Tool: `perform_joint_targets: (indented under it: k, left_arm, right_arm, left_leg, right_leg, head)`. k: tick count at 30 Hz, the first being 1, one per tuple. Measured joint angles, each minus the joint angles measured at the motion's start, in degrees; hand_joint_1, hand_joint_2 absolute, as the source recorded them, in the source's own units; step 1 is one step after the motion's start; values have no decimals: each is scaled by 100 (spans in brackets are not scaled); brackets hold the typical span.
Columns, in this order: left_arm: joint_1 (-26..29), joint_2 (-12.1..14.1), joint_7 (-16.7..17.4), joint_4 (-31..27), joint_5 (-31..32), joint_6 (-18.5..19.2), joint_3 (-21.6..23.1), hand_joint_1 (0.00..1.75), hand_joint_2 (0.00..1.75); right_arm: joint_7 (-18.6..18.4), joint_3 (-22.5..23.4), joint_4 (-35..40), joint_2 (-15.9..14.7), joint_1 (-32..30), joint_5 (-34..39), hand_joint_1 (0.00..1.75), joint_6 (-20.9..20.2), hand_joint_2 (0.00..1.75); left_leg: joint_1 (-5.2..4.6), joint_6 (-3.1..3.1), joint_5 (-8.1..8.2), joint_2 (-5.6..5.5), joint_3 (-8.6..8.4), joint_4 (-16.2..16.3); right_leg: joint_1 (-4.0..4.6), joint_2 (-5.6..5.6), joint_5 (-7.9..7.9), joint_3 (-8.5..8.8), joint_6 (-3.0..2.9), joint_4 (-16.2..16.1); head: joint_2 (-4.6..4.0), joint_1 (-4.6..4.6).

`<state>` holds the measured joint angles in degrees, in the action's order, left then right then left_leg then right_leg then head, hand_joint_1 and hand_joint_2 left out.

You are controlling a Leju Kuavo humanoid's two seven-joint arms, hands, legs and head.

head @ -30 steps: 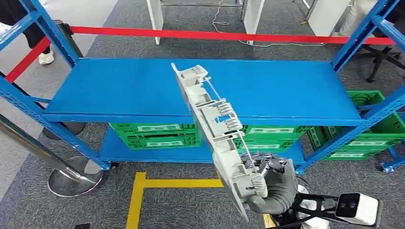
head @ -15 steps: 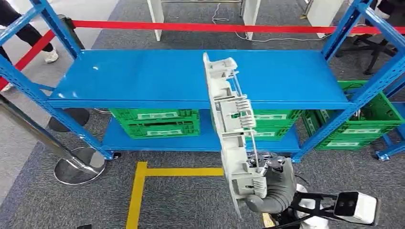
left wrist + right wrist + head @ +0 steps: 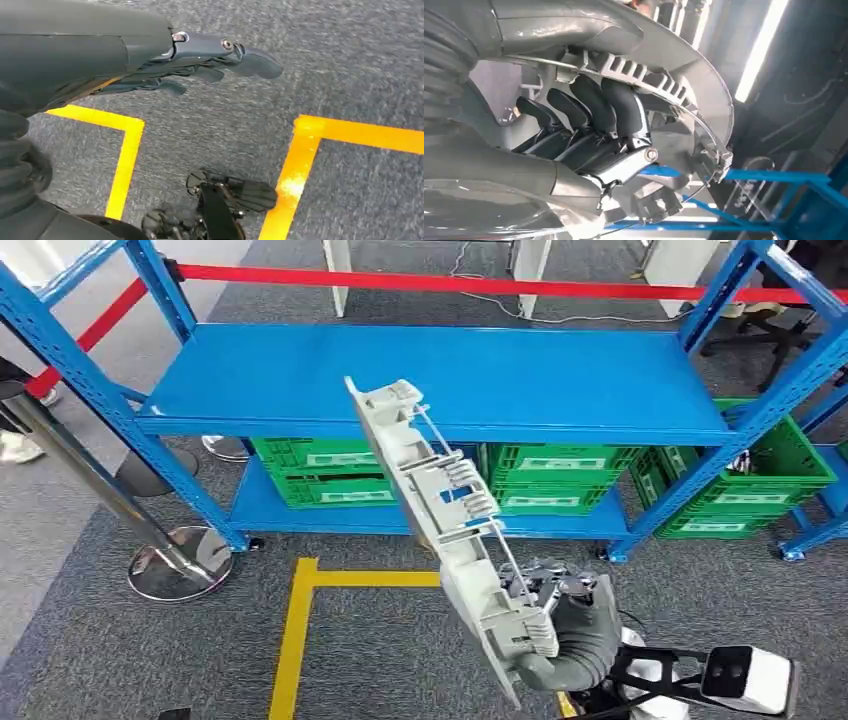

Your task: Take the parts from the cabinet and place them on the table.

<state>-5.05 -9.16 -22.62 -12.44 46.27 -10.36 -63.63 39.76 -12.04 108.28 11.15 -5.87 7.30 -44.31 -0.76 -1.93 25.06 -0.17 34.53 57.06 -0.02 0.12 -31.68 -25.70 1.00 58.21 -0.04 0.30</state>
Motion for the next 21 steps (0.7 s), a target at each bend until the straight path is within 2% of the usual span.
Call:
perform_joint_targets:
  k: [1,3,4,5,6,7,8,9,10,11,12,13,14,15,16,17,19,20,21]
  left_arm:
    - [-2,-2,0,0,22,4,0,0,175]
    - [-6,2,0,0,85,26,7,0,175]
    - [8,2,0,0,103,28,9,0,175]
    - [17,22,0,2,109,28,11,0,175]
    - [23,17,0,2,114,28,13,0,175]
    - [27,13,0,2,111,28,13,0,175]
    - [30,11,0,2,116,28,13,0,175]
    - [32,9,0,2,116,28,15,0,175]
    - [35,11,0,2,118,28,15,0,175]
    - [38,11,0,2,118,28,15,0,175]
    - [44,11,0,2,116,28,15,0,175]
    - [48,13,0,2,118,30,17,0,175]
    - [48,13,0,2,122,33,22,0,175]
    - [43,13,0,2,142,42,26,0,175]
    - [36,15,0,2,168,52,33,0,175]
    - [41,15,0,2,186,55,39,0,175]
    - [66,13,0,2,238,59,50,0,175]
    - [66,2,0,2,260,61,61,0,175]
    - [70,0,2,2,302,72,92,0,175]
  right_arm:
    - [0,-9,0,-2,11,-9,175,13,175]
    - [-2,-22,0,-7,-4,-37,175,31,175]
    - [-2,-24,-2,-7,-18,-48,175,31,175]
    - [0,-24,-2,-9,-16,-50,175,33,175]
    - [-2,-24,-2,-7,-23,-57,175,35,175]
    - [-2,-24,-2,-9,-27,-59,175,35,175]
    - [-2,-24,-2,-9,-34,-59,175,35,175]
    - [-2,-24,-2,-9,-34,-61,175,35,175]
    - [-2,-24,-4,-9,-34,-61,175,35,175]
    - [-2,-24,-7,-9,-33,-61,175,35,175]
    - [-2,-24,-7,-9,-34,-61,175,35,175]
    - [0,-24,-7,-9,-34,-61,175,37,175]
    - [0,-24,-7,-9,-34,-61,175,37,175]
    - [-2,-24,-7,-9,-39,-63,175,44,175]
    - [0,-26,-7,-9,-43,-66,175,59,175]
    - [-2,-33,-7,-9,-47,-72,175,77,175]
    - [-2,-44,-7,-9,-41,-70,175,103,175]
    - [-2,-50,0,-11,-42,-72,175,120,175]
    - [-7,-53,0,-17,-47,-77,175,138,175]
  left_leg:
    - [0,44,-45,-36,30,9]
    - [15,108,-138,-39,97,11]
    - [-4,144,-181,-57,113,10]
    - [18,160,-117,-70,154,57]
    - [22,210,151,-51,205,211]
    - [51,253,477,-48,287,523]
    - [76,297,802,-44,407,991]
    - [92,330,975,-42,520,1450]
    - [108,355,963,-38,574,1741]
    - [121,374,821,-34,529,1781]
    - [134,380,589,-14,337,1518]
    - [137,372,411,25,85,1120]
    - [136,350,237,123,-220,583]
    - [104,305,345,339,-420,245]
    - [44,242,323,381,-434,144]
    - [43,211,330,358,-404,128]
    - [39,173,351,243,-370,86]
    - [107,121,341,173,-411,-30]
    - [111,68,309,134,-387,-42]
  right_leg:
    - [-20,27,-111,217,3,-354]
    - [13,2,-152,156,-22,-399]
    - [-2,-21,-109,57,-60,-410]
    - [-52,-92,-58,37,-102,-438]
    - [-52,-108,-26,-1,-158,-439]
    - [-50,-151,4,-32,-183,-438]
    - [-43,-204,36,-64,-193,-433]
    - [-34,-254,62,-99,-192,-422]
    - [-32,-302,81,-114,-186,-401]
    - [-32,-353,89,-124,-180,-369]
    - [-33,-398,96,-167,-170,-317]
    - [-34,-445,92,-178,-165,-283]
    - [-33,-489,74,-176,-143,-255]
    - [-16,-546,53,-217,-118,-234]
    - [9,-592,56,-239,-88,-204]
    - [14,-637,74,-245,-59,-187]
    - [11,-734,91,-259,-17,-187]
    - [21,-717,17,-306,28,-166]
    - [-2,-404,-116,-378,59,-36]
  head:
    - [0,-12]
    - [0,7]
    - [0,-11]
    - [0,9]
    - [0,-34]
    - [0,-65]
    - [0,-50]
    - [0,-57]
    - [0,-54]
    - [0,-52]
    - [0,-59]
    - [0,-54]
    - [0,-61]
    - [0,-52]
    - [0,-54]
    - [0,-35]
    - [0,-45]
    - [0,-46]
    - [0,-13]
